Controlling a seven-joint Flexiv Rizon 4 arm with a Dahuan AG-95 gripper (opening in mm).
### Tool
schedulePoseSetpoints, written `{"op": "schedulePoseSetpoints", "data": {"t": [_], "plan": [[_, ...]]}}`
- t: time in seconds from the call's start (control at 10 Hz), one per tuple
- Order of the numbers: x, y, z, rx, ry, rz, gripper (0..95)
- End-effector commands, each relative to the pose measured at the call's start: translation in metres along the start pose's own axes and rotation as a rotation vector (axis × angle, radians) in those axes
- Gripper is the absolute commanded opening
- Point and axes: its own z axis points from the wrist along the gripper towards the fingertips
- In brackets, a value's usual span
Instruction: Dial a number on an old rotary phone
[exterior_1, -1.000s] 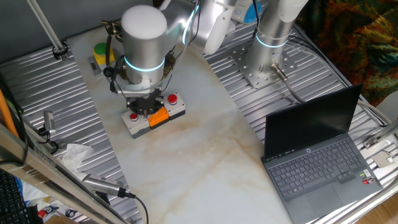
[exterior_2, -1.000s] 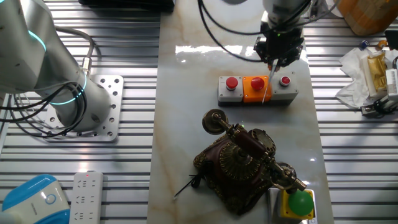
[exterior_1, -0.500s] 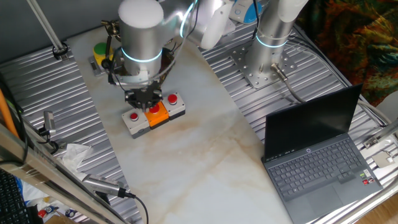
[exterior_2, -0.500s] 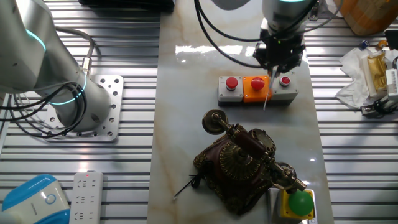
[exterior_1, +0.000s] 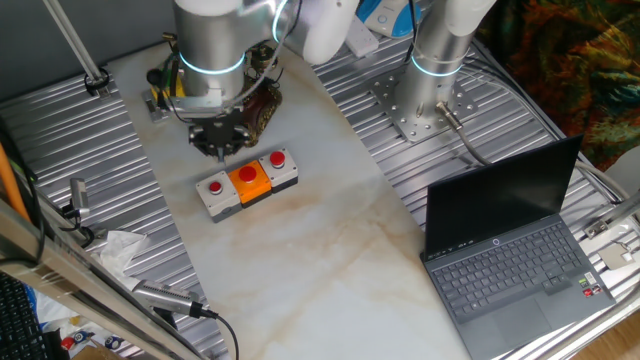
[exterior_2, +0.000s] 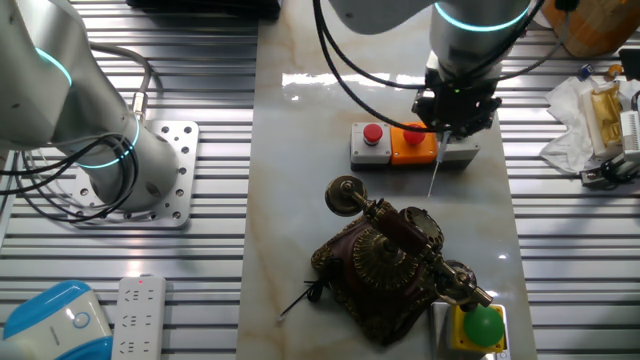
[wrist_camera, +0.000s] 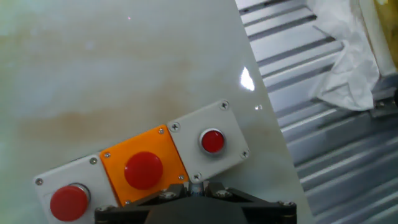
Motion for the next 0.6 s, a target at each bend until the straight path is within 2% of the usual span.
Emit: {"op": "schedulePoseSetpoints", "data": {"t": [0.1,0.3,0.6], "plan": [[0.013,-0.005,-0.003,0.002,-0.005,0.078,0.0],[0.017,-0.007,-0.002,0.002,-0.001,0.157,0.0],[0.026,-0.012,0.002,0.008,-0.001,0.224,0.0]]}}
